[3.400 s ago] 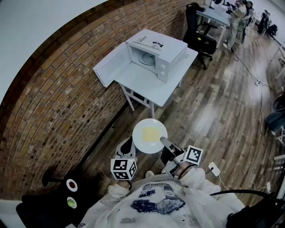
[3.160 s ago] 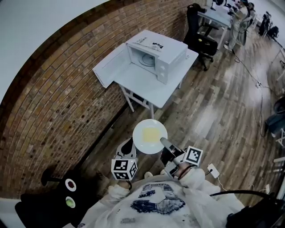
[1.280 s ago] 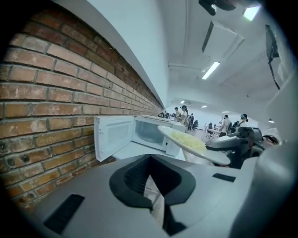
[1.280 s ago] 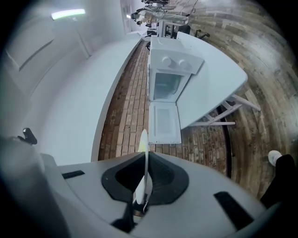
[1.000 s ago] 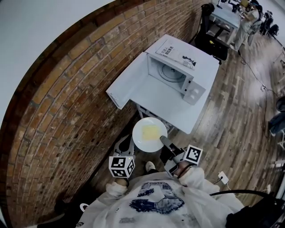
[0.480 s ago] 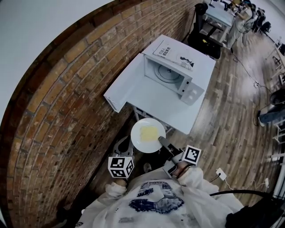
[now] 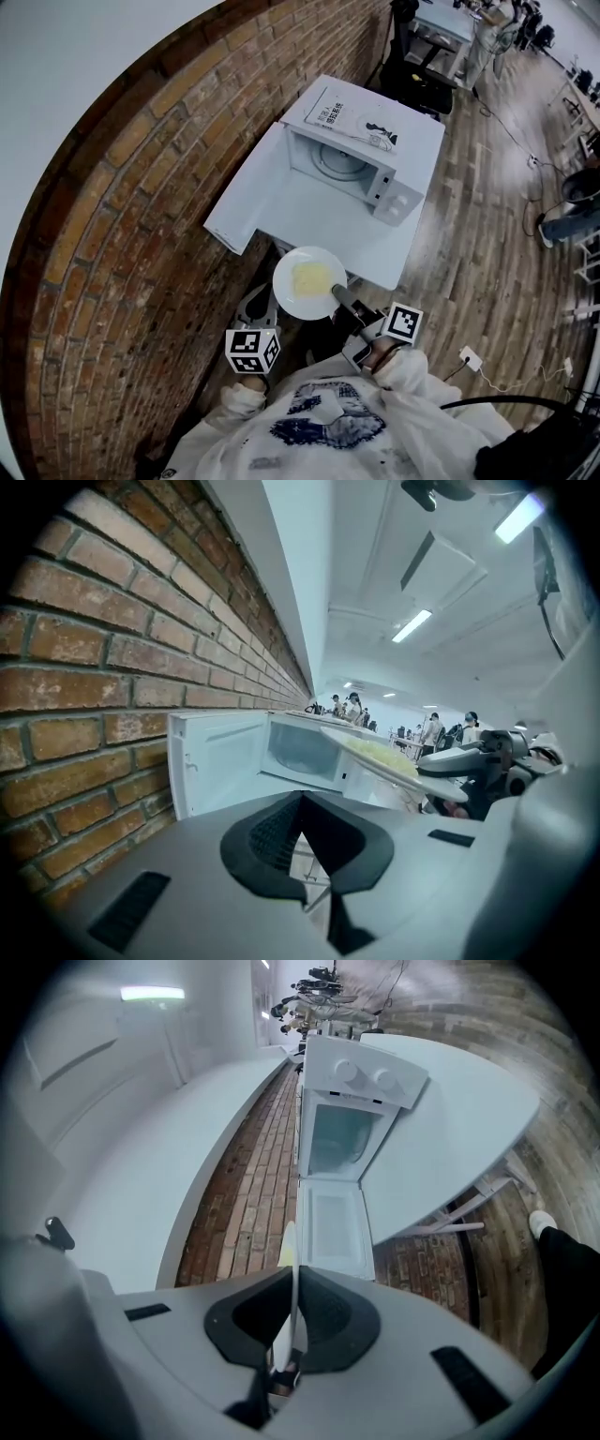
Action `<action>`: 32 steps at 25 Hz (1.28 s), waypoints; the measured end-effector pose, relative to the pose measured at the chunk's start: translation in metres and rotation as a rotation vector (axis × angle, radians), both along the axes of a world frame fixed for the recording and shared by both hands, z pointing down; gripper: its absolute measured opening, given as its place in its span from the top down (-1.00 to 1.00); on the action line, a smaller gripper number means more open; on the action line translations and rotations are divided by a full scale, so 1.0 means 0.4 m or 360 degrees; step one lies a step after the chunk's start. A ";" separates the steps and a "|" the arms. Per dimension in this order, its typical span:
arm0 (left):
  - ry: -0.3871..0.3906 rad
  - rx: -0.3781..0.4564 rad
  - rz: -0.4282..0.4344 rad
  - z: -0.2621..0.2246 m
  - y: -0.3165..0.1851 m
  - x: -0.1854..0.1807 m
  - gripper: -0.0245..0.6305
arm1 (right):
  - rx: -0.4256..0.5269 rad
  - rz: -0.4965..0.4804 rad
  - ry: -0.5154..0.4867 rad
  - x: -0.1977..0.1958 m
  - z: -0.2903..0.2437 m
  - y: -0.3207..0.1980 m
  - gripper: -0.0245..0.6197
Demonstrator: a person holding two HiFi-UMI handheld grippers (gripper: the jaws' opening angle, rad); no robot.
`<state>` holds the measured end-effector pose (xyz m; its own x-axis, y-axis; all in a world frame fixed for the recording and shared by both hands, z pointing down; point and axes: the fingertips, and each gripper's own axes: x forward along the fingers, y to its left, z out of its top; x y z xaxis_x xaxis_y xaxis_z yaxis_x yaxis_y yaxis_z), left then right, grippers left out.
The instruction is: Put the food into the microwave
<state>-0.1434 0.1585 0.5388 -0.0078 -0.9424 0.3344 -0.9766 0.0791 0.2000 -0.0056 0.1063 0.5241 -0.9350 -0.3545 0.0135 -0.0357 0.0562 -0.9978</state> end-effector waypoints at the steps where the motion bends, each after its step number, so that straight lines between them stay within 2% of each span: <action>1: 0.0001 0.0000 0.0009 0.000 -0.018 -0.003 0.90 | -0.0004 0.0014 0.0000 -0.001 0.001 -0.016 0.85; 21: -0.0073 -0.0041 0.0173 -0.032 -0.474 -0.086 0.90 | -0.0056 0.0167 -0.0022 -0.068 0.019 -0.418 0.85; 32: -0.0100 -0.0024 0.0233 -0.039 -0.592 -0.080 0.90 | -0.0061 0.0211 -0.0006 -0.051 0.036 -0.507 0.85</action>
